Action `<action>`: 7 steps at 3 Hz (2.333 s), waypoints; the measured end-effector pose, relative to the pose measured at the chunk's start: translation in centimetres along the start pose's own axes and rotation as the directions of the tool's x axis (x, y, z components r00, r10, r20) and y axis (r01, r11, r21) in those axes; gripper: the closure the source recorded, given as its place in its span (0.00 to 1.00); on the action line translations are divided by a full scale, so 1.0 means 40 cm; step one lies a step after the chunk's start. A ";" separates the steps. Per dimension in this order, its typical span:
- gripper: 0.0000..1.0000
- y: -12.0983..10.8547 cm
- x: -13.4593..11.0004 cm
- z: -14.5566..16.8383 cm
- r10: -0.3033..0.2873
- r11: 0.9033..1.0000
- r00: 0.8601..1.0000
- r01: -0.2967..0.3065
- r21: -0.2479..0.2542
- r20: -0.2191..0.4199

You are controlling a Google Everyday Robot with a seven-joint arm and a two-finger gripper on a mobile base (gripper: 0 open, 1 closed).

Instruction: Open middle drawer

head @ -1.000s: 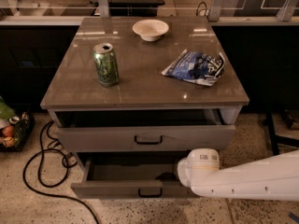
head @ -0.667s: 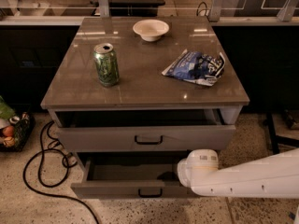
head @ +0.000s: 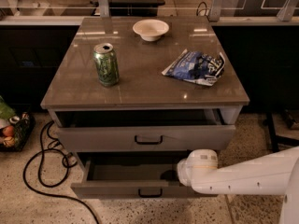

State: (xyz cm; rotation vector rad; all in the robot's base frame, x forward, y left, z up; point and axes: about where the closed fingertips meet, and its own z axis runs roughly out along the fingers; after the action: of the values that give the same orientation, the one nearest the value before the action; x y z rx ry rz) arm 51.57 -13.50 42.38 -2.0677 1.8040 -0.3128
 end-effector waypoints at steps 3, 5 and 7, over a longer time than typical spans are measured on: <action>1.00 0.065 0.020 0.038 0.018 0.992 0.997 -0.027 -0.127 -0.076; 1.00 0.185 0.032 -0.038 0.045 0.978 0.985 -0.078 -0.193 -0.167; 1.00 0.322 0.031 -0.089 0.061 0.954 0.975 -0.121 -0.275 -0.215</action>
Offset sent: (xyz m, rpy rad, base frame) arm 0.0055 -0.0051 -0.0342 -0.0569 0.1270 -0.0129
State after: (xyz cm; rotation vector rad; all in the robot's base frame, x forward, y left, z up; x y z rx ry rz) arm 38.70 -16.58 40.10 -2.2019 2.1738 -0.2584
